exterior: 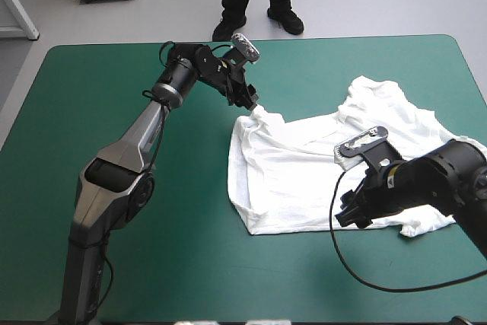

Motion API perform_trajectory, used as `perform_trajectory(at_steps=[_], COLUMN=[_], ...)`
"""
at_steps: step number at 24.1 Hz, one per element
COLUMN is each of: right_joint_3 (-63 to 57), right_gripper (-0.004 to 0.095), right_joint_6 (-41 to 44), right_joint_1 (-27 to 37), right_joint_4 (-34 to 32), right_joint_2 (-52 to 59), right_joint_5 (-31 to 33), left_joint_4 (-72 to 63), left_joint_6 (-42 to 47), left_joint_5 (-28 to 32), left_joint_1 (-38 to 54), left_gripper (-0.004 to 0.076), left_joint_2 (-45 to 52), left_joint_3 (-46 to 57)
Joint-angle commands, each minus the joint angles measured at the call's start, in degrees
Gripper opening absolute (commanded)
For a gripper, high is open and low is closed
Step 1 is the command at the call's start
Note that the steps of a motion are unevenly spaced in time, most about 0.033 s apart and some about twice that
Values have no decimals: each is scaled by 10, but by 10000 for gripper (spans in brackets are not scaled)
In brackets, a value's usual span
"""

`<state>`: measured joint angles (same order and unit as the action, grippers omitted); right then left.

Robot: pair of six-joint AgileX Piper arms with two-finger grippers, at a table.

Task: Fold the cloth

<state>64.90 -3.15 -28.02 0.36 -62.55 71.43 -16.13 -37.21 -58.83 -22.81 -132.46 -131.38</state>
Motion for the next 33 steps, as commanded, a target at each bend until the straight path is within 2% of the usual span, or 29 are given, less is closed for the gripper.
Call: perform_trajectory(at_steps=[1, 12, 15, 18, 20, 21, 22, 23, 24, 28, 33], right_joint_3=[10, 5, 4, 4, 4, 4, 4, 4, 4, -1, -2], right_gripper=[671, 671, 668, 632, 603, 603, 603, 602, 596, 581, 581], right_joint_6=[2, 2, -3, -48, -102, -115, -123, -150, -158, -214, -270], right_joint_1=[-1, -1, -1, -3, -3, -3, -3, -3, -3, -3, -14], right_joint_4=[-24, -13, 1, 29, 66, 72, 72, 72, 72, 89, 178], right_joint_2=[25, 13, 6, -4, -11, -13, -14, -14, -14, -29, -86], right_joint_5=[0, 0, 0, 0, 0, 0, 0, -1, -4, -30, -70], left_joint_4=[-11, -78, -87, -87, -87, -87, -86, -82, -81, -51, -31], left_joint_6=[15, -10, -12, -11, -7, -4, -2, 3, 7, 23, 29], left_joint_5=[23, 11, 1, -11, -18, -19, -19, -24, -25, -52, -92], left_joint_1=[-6, -6, -16, -28, -37, -41, -41, -41, -39, -38, -25], left_gripper=[458, 456, 427, 366, 272, 177, 137, 36, -12, -10, -10], left_joint_2=[5, -45, -58, -73, -81, -82, -82, -82, -82, -81, -60], left_joint_3=[-32, -34, -34, -34, -34, -34, -34, -34, -34, -34, -34])
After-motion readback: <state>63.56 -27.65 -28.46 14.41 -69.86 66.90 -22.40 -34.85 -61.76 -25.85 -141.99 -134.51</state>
